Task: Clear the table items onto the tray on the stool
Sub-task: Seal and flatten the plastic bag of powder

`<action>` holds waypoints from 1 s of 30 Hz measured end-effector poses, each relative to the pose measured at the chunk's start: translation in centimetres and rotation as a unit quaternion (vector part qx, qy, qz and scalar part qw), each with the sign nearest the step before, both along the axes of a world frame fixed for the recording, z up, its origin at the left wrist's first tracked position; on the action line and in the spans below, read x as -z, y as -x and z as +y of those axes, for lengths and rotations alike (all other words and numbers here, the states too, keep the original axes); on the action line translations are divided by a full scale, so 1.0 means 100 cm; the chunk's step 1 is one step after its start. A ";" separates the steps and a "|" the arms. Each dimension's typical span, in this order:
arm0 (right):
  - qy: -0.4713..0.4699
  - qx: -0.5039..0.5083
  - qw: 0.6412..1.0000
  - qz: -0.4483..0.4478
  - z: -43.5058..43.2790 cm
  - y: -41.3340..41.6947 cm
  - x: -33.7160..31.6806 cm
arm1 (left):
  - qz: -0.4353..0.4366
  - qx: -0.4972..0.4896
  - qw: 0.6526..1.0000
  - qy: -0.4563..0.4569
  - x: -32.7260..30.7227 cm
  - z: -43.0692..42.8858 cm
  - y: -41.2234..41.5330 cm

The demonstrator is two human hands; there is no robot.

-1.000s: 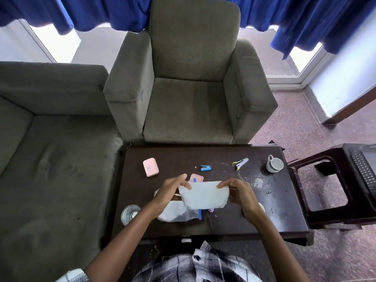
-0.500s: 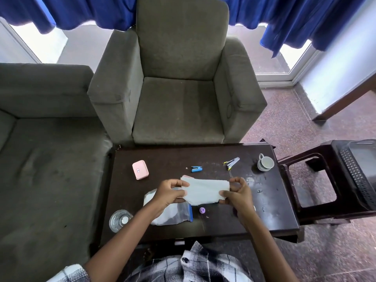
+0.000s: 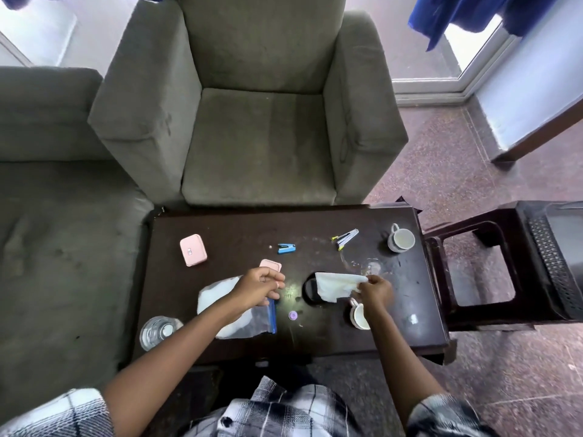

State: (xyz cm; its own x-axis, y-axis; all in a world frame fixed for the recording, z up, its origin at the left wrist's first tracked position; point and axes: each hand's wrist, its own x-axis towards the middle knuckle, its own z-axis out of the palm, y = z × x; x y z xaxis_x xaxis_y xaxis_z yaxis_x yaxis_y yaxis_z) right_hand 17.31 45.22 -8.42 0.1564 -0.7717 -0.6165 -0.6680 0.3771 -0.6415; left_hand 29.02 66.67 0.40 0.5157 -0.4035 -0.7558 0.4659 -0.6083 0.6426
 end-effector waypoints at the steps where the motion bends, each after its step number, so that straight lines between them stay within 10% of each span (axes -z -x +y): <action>1: 0.003 -0.005 1.000 0.011 0.000 -0.003 0.008 | 0.000 0.001 1.000 -0.008 0.000 0.001 0.000; 18: -0.026 -0.247 0.961 0.126 0.020 -0.014 0.041 | 0.002 -0.035 0.997 -0.064 0.011 0.031 0.008; 25: -0.042 -0.057 0.990 0.120 0.038 0.012 0.036 | 0.018 -0.050 0.996 -0.072 0.024 0.053 0.008; 30: -0.225 -0.091 0.969 0.042 0.101 0.012 0.024 | 0.014 -0.039 0.993 -0.106 0.051 0.097 0.007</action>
State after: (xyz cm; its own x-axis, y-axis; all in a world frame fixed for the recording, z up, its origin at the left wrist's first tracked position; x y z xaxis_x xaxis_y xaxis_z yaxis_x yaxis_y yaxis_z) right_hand 16.08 55.29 -10.83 0.1992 -0.3864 -0.9006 -0.7923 0.4773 -0.3801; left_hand 28.32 76.35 -4.68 0.5168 -0.1928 -0.8341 0.5333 -0.6897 0.4898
